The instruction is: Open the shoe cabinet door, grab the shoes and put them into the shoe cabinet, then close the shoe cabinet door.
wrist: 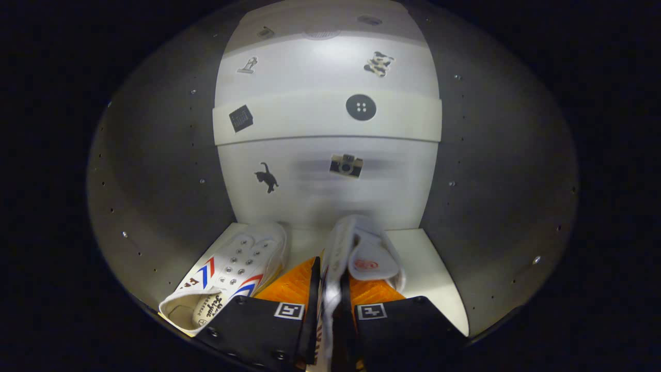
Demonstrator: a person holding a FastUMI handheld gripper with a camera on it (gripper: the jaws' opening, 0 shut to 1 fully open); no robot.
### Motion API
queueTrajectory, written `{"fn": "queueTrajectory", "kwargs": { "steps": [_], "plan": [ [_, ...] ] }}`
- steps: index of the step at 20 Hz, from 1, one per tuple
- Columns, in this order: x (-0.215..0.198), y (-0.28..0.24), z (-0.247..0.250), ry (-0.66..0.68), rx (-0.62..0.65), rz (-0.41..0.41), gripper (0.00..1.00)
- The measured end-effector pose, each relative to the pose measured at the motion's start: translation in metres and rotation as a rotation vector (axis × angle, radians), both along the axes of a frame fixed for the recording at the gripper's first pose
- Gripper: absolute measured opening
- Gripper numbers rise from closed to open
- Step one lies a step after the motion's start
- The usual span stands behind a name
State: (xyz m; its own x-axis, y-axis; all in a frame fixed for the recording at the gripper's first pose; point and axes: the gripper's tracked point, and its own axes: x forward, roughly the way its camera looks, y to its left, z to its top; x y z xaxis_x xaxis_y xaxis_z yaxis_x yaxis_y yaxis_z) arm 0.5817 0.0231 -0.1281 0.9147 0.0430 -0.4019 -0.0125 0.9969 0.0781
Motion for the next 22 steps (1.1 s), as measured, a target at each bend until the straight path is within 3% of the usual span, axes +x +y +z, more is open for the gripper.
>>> {"fn": "queueTrajectory", "kwargs": {
  "steps": [3, 11, 22],
  "plan": [
    [-0.007, 0.009, 0.011, -0.028, 0.019, 0.017, 0.34],
    [-0.082, 0.008, 0.038, -0.098, 0.057, -0.028, 0.99],
    [-0.303, 0.046, 0.081, -0.28, 0.005, 0.078, 0.98]
  ]
}}
